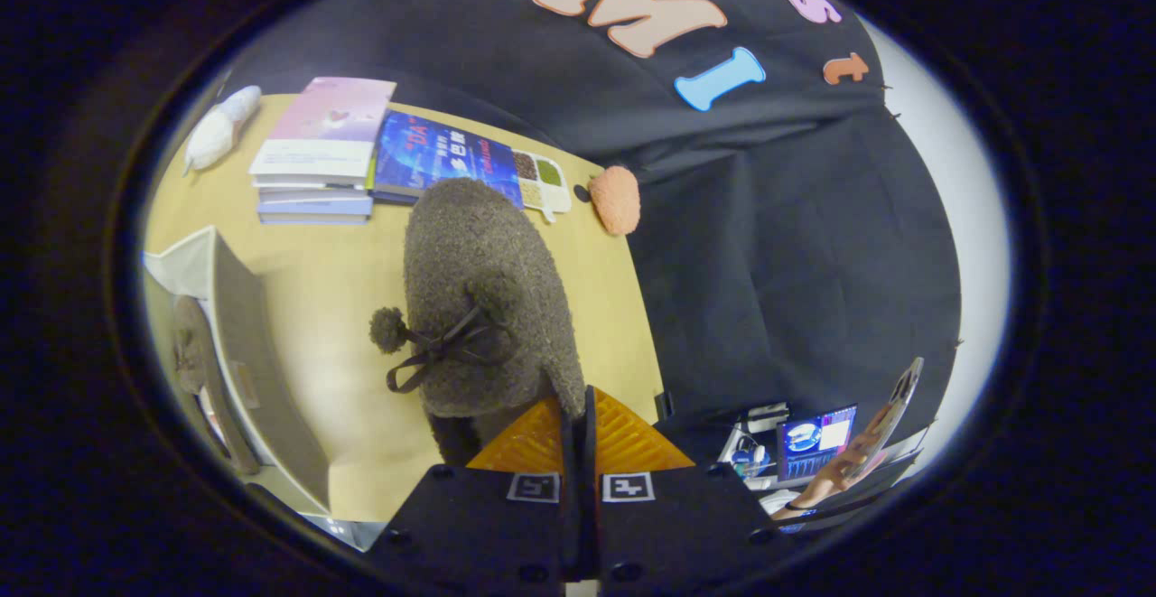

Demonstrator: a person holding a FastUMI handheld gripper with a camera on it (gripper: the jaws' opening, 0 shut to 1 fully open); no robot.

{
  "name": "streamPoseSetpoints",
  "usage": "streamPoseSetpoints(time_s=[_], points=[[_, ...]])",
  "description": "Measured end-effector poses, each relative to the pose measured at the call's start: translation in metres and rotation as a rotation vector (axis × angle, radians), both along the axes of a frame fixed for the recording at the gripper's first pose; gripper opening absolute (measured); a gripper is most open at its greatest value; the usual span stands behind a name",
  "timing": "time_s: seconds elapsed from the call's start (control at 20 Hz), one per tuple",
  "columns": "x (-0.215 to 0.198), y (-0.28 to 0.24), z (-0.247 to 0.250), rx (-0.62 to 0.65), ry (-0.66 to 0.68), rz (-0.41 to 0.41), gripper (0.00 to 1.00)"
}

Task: Open the storage box then place both shoes into the box .Put the left shoe in first, then the right shoe, with the right side of both shoes facing outward in a uniform manner.

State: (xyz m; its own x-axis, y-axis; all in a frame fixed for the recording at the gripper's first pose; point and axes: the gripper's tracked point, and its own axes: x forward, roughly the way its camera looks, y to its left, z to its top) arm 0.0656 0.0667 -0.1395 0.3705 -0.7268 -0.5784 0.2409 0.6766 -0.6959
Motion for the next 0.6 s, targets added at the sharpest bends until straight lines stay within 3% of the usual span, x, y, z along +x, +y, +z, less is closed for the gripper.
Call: streamPoseSetpoints(time_s=[0.35, 0.6], points=[[0.0, 0.107, -0.012, 0.068, 0.007, 0.115, 0.04], [-0.009, 0.157, -0.04, 0.136, 0.045, 0.132, 0.04]])
